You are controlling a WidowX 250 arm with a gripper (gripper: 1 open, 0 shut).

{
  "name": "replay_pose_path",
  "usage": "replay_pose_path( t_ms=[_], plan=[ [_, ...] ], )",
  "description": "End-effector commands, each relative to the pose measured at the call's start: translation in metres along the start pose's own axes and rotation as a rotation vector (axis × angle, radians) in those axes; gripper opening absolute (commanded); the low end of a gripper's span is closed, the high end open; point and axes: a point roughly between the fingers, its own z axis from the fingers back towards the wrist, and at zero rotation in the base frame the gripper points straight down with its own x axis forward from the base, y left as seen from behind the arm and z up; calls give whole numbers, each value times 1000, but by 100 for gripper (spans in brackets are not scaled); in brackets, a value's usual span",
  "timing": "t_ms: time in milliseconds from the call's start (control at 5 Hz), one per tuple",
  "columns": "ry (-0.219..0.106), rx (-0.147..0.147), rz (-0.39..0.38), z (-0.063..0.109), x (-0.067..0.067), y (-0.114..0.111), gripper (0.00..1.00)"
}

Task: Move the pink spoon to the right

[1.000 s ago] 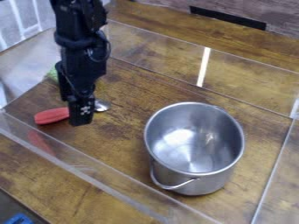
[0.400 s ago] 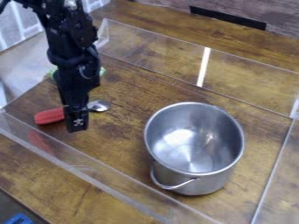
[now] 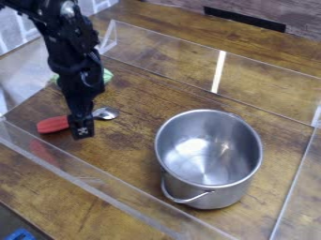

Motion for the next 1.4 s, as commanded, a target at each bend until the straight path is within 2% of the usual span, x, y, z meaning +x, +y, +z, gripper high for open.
replay_pose_path(
  t_ms=[0,600,800,1000,1200],
  plan=[
    [-35,32,14,-1,0,11,100],
    [-77,39,-5,-14,1,16,100],
    [-87,40,-4,-16,1,17,0],
    [-93,39,-5,-17,2,18,100],
    [-91,28,-1,-17,3,17,0]
  ],
)
